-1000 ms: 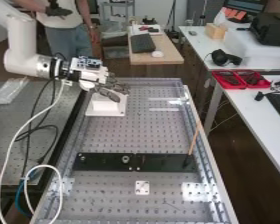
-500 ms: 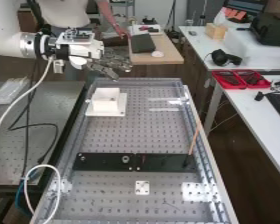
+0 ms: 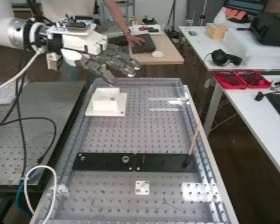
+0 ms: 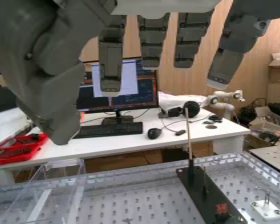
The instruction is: Grab the larger nut and place it in the white container
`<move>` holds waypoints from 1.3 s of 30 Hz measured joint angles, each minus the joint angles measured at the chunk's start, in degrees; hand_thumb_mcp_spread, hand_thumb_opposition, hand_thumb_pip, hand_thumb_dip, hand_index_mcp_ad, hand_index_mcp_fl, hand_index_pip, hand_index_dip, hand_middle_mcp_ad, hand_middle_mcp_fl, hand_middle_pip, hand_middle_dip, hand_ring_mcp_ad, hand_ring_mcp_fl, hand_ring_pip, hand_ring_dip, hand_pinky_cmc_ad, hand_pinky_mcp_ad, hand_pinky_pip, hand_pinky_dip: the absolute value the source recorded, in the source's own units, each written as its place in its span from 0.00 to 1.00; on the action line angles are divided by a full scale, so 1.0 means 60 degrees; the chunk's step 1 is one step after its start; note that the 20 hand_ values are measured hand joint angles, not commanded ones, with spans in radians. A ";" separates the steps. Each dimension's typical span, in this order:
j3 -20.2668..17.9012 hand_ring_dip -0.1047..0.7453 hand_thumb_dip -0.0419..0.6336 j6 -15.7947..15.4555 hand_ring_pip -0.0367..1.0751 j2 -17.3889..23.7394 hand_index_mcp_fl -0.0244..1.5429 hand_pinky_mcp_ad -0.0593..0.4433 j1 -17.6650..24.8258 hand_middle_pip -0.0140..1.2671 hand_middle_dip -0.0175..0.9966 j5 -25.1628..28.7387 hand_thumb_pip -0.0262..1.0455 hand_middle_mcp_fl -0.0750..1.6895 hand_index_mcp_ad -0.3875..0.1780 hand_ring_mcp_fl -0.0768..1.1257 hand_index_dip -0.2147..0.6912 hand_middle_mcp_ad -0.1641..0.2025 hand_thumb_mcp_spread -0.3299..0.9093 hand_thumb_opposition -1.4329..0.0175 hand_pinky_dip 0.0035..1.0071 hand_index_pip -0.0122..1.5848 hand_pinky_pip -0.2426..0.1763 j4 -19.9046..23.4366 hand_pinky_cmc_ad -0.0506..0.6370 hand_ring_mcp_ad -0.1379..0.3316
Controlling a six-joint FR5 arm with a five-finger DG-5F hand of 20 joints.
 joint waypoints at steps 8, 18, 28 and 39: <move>0.0394 0.29 0.35 -0.0153 0.20 -0.0278 0.03 0.70 -0.1068 0.11 0.27 -0.1490 0.75 0.05 0.42 0.06 0.06 0.59 0.39 0.40 0.74 0.55 0.35 -0.0284 0.56 0.59; 0.0789 0.29 0.35 -0.0478 0.20 -0.0461 0.03 0.71 -0.1810 0.11 0.27 -0.2849 0.75 0.05 0.42 0.06 0.06 0.59 0.39 0.40 0.74 0.53 0.35 -0.0570 0.56 0.59; 0.0973 0.29 0.35 -0.0540 0.20 -0.0536 0.03 0.71 -0.1958 0.11 0.27 -0.3072 0.75 0.05 0.42 0.06 0.06 0.59 0.39 0.40 0.74 0.51 0.36 -0.0770 0.56 0.59; 0.1148 0.29 0.35 -0.0733 0.19 -0.0471 0.03 0.70 -0.2113 0.11 0.27 -0.2883 0.75 0.05 0.42 0.06 0.06 0.59 0.38 0.40 0.74 0.46 0.35 -0.0856 0.56 0.59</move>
